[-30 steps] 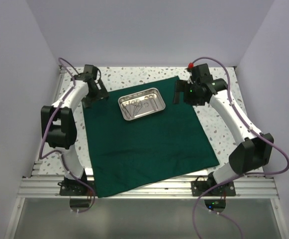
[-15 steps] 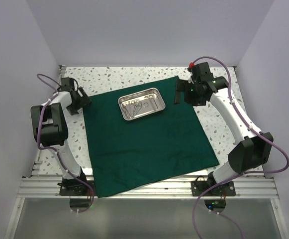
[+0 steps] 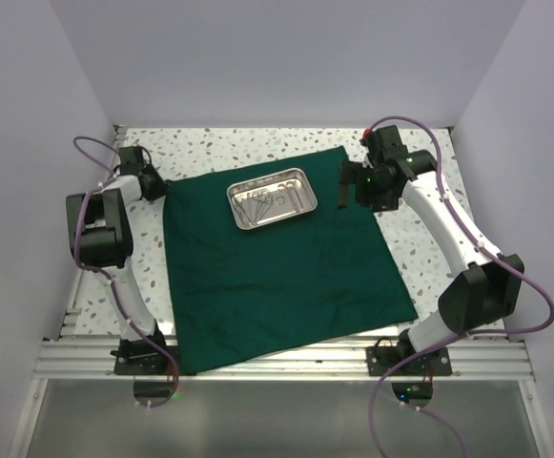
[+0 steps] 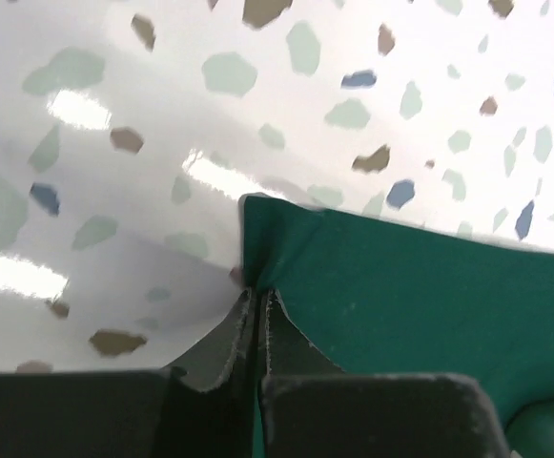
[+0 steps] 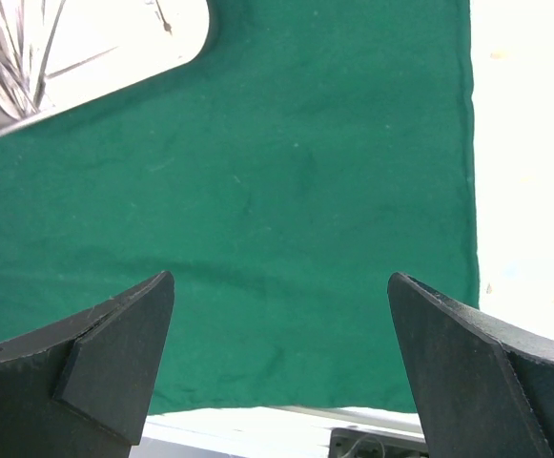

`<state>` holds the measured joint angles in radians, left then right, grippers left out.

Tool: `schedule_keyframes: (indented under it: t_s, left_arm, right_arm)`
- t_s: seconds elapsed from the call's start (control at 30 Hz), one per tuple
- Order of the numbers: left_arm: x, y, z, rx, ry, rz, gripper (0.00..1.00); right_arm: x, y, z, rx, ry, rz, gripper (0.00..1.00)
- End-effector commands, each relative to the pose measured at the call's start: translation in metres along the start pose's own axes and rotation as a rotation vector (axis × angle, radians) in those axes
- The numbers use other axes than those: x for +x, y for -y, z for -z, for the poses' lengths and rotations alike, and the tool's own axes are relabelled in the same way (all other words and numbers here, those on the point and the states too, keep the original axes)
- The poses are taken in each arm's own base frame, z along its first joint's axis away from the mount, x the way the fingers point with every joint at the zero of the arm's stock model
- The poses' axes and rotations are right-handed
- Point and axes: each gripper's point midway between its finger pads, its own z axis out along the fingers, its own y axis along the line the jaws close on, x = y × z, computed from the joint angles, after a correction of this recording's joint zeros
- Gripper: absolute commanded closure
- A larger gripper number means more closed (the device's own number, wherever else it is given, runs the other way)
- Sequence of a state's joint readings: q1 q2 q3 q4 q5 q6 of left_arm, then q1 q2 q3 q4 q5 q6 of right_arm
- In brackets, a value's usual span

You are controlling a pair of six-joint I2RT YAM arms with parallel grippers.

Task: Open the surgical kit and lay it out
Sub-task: Adjust the surgical kit at the center of the board.

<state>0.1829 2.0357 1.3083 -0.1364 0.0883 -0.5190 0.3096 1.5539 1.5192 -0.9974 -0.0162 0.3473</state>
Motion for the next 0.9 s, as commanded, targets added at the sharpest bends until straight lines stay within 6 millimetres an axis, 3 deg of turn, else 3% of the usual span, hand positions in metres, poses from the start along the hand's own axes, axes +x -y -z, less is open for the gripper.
schedule_keyframes:
  t_s: [0.0,0.17,0.2,0.23,0.37,0.4,0.53,0.57,0.6,0.63,0.67,0.7,0.77,0.87]
  left_arm:
    - [0.033,-0.012,-0.027,-0.043,-0.12,-0.001,1.0]
    - [0.028,0.01,-0.042,0.039,-0.12,0.004,1.0]
    - [0.041,0.011,-0.051,0.029,-0.158,-0.003,1.0]
    - [0.022,0.026,-0.056,0.047,-0.126,-0.016,1.0]
    - [0.003,0.06,-0.079,0.069,-0.13,-0.037,1.0]
    - [-0.012,0.073,-0.089,0.091,-0.106,-0.037,1.0]
    - [-0.035,0.089,-0.106,0.106,-0.092,-0.019,1.0]
    - [-0.037,0.089,-0.109,0.102,-0.095,-0.013,0.97]
    - [-0.036,0.088,-0.109,0.107,-0.104,-0.001,0.82]
    - [-0.033,0.087,-0.108,0.109,-0.113,0.007,0.56]
    - [-0.043,0.093,-0.099,0.132,-0.089,0.011,0.36]
    - [-0.029,0.083,-0.098,0.118,-0.119,0.022,0.01]
    - [-0.032,0.08,-0.087,0.117,-0.101,0.023,0.0]
    - [-0.048,0.081,-0.048,0.125,-0.063,0.015,0.0]
  right_arm:
    - [0.007,0.005,0.014,0.011,0.005,0.013,0.01]
    - [0.009,0.009,0.012,0.031,0.004,0.013,0.01]
    - [0.01,0.009,0.011,0.033,0.002,0.011,0.01]
    - [0.01,0.01,0.009,0.036,0.001,0.009,0.01]
    - [0.007,0.012,-0.002,0.052,-0.006,0.009,0.01]
    - [0.004,0.012,-0.004,0.06,-0.004,0.015,0.01]
    - [-0.012,0.015,-0.019,0.098,0.024,0.023,0.01]
    - [-0.014,0.016,-0.031,0.105,0.009,0.021,0.01]
    - [-0.026,0.017,-0.035,0.1,0.034,0.006,0.01]
    - [-0.03,0.02,-0.043,0.102,0.028,-0.006,0.01]
    - [-0.034,0.022,-0.05,0.093,0.018,-0.034,0.01]
    - [-0.044,0.033,-0.063,0.105,0.006,-0.074,0.01]
    - [-0.059,0.044,-0.074,0.107,0.017,-0.118,0.01]
    - [-0.084,0.065,-0.093,0.129,0.04,-0.172,0.01]
